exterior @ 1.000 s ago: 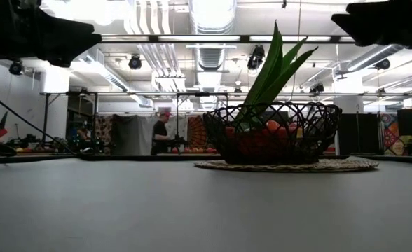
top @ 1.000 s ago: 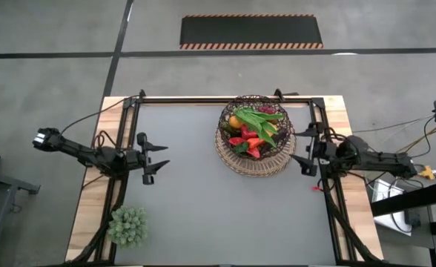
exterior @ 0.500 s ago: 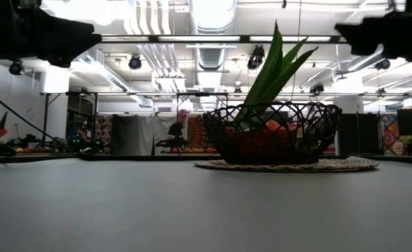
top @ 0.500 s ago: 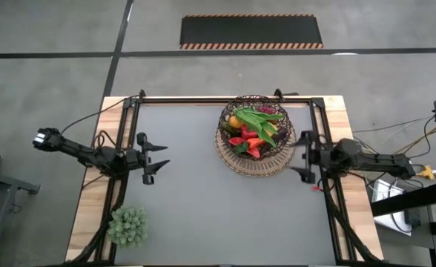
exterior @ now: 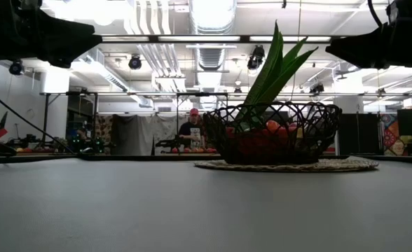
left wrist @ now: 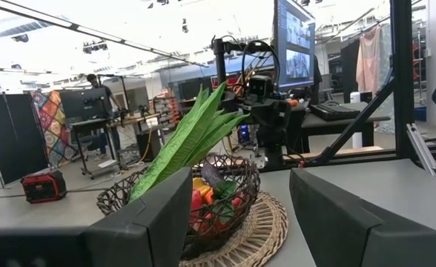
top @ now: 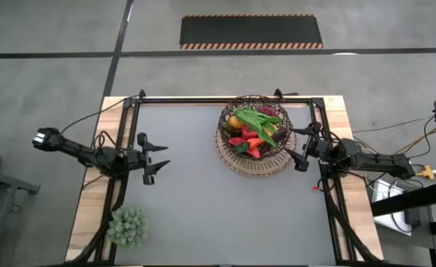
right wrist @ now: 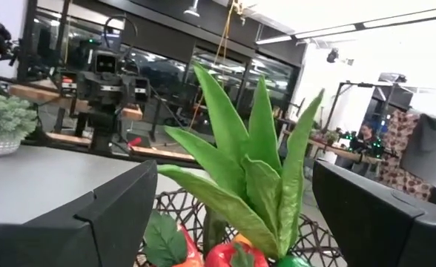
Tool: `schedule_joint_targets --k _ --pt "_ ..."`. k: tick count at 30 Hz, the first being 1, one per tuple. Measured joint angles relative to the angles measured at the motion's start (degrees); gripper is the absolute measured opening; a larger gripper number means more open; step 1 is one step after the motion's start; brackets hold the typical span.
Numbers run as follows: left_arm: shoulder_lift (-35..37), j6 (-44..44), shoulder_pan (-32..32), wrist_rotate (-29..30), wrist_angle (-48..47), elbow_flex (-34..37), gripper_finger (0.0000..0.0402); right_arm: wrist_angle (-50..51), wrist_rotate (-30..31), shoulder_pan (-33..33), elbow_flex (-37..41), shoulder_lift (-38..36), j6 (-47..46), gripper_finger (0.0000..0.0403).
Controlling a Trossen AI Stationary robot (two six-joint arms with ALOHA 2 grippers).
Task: Build produce basket
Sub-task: Return to Home Position
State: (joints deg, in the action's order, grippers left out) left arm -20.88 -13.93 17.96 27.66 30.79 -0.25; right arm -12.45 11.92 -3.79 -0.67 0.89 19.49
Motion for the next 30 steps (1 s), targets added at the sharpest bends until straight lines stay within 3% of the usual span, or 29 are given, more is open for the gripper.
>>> schedule_joint_targets --k 6,8,12,17,22,30 --pt "-0.09 0.02 0.00 0.03 -0.02 0.00 0.0209 2.89 0.10 0.42 0.02 -0.82 -1.15 0.0340" --pt "-0.09 0.02 0.01 0.06 -0.03 0.00 0.0209 3.52 -1.76 -0.68 0.04 -0.85 -8.21 0.0337" --pt "-0.08 0.02 0.02 0.04 0.00 0.00 0.0209 9.54 4.23 -1.89 0.02 -0.82 -24.49 0.0334" --pt "-0.08 0.02 0.02 0.05 -0.07 0.00 0.0209 10.92 -5.93 -1.73 0.07 -0.90 -12.79 0.0338" --pt "-0.44 0.02 0.01 0.04 -0.02 0.00 0.0209 11.21 -7.34 -1.75 0.04 -0.90 -5.94 0.0345" --pt "-0.73 0.02 0.01 0.04 -0.04 0.00 0.0209 11.31 -7.63 -1.76 0.07 -0.90 -14.63 0.0348"
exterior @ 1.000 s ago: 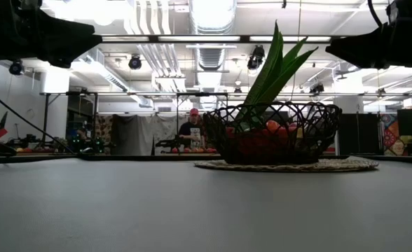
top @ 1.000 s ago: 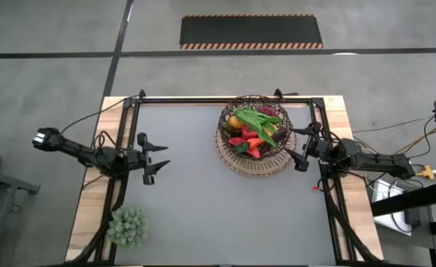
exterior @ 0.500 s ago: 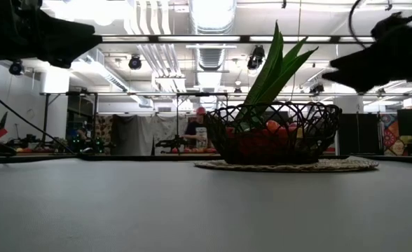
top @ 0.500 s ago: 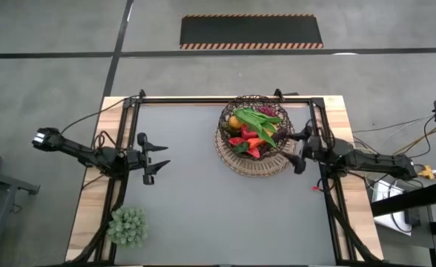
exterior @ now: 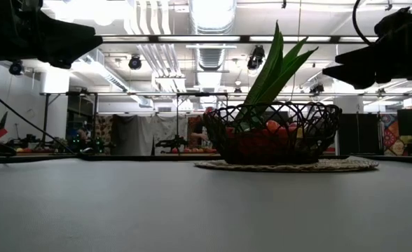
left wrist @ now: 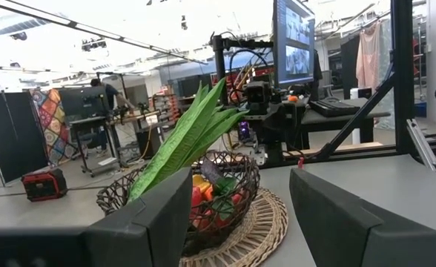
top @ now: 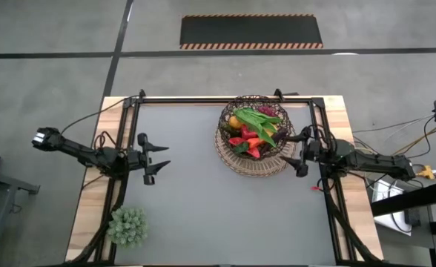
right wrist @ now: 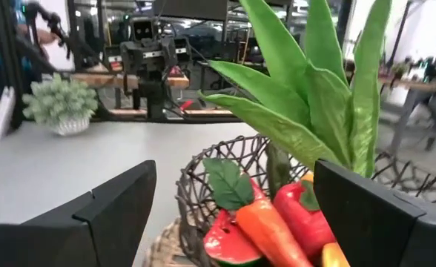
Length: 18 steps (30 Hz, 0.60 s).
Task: Build produce basket
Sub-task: Return to Home Position
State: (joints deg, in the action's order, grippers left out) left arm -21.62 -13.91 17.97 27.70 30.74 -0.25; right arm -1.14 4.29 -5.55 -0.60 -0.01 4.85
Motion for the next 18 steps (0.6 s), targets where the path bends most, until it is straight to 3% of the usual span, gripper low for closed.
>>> schedule_joint_targets --k 18 --pt "-0.73 0.00 0.01 0.00 0.02 0.00 0.0209 -0.49 0.31 -0.12 -0.31 1.27 -1.39 0.0348"
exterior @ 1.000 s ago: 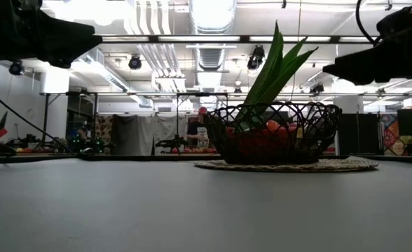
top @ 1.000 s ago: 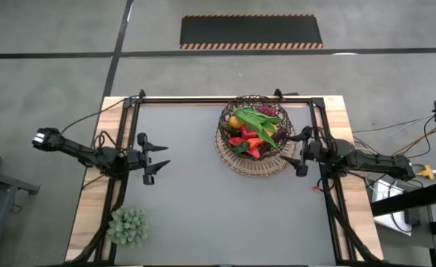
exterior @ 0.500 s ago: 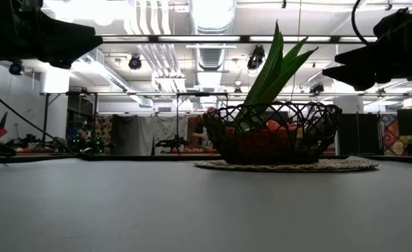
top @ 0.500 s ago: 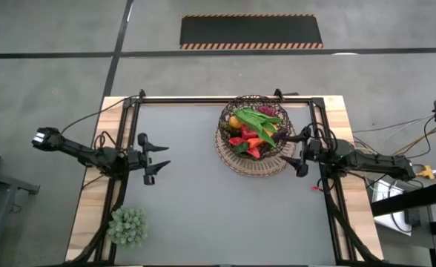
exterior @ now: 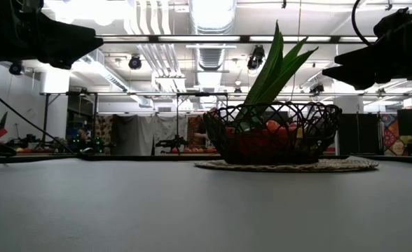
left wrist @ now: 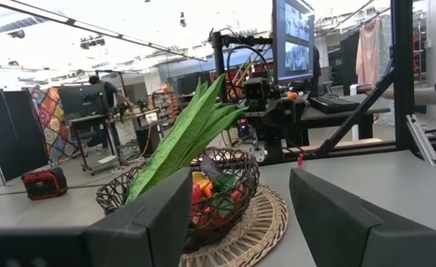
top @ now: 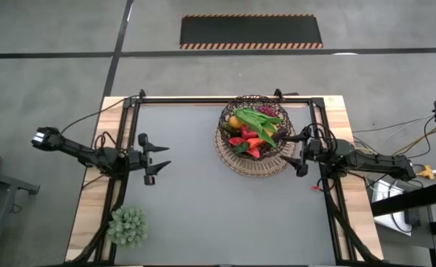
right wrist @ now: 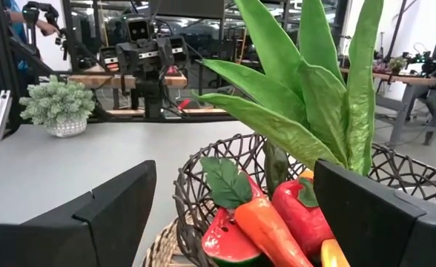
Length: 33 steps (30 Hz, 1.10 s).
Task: Build produce basket
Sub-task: Return to Home Position
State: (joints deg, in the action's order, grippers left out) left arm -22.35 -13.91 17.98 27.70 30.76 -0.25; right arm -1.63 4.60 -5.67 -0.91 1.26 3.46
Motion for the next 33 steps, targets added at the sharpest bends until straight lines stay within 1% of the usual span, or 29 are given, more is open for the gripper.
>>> schedule_joint_targets --k 33 --pt "-7.28 0.00 0.00 0.00 0.00 0.00 0.0209 -0.31 -0.07 0.01 -0.22 0.04 0.00 0.0347"
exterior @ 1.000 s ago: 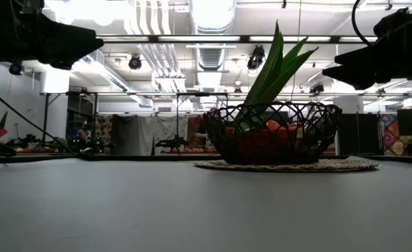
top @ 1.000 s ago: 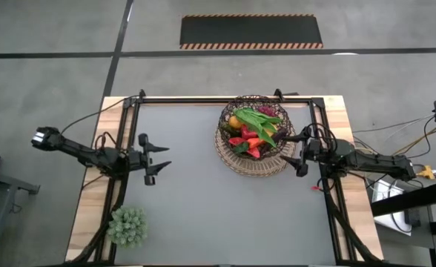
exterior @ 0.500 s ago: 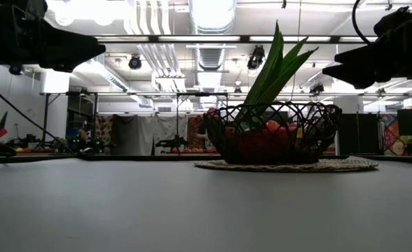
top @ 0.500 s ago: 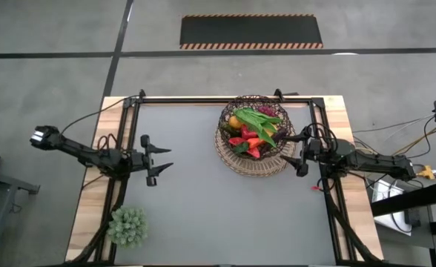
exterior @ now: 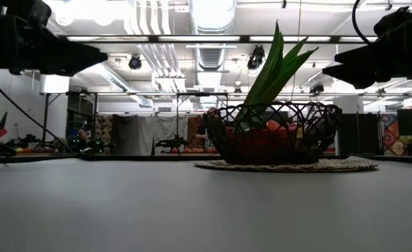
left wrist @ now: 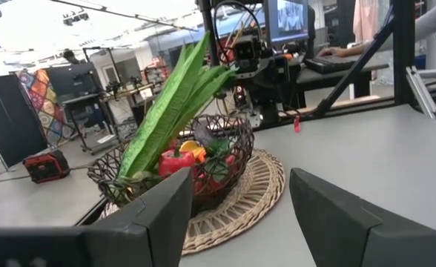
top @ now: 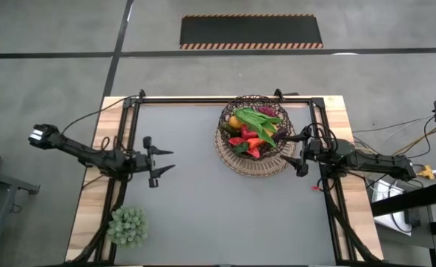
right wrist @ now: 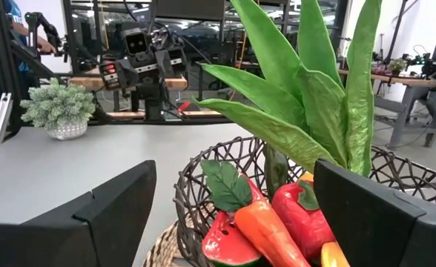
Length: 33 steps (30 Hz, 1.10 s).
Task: Build produce basket
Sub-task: Return to Home Position
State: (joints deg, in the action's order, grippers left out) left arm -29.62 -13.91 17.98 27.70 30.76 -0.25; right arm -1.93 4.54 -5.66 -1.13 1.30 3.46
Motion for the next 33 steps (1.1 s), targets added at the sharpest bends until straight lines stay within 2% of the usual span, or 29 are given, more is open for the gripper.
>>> schedule_joint_targets --k 18,33 --pt "-7.80 -0.01 0.00 -0.04 -0.12 0.02 0.0209 -0.02 -0.02 0.00 -0.07 0.00 -0.01 0.0347" --pt "-19.01 0.00 -0.02 -0.04 0.02 0.02 0.0209 -0.02 -0.03 0.00 -0.07 -0.01 0.00 0.0347"
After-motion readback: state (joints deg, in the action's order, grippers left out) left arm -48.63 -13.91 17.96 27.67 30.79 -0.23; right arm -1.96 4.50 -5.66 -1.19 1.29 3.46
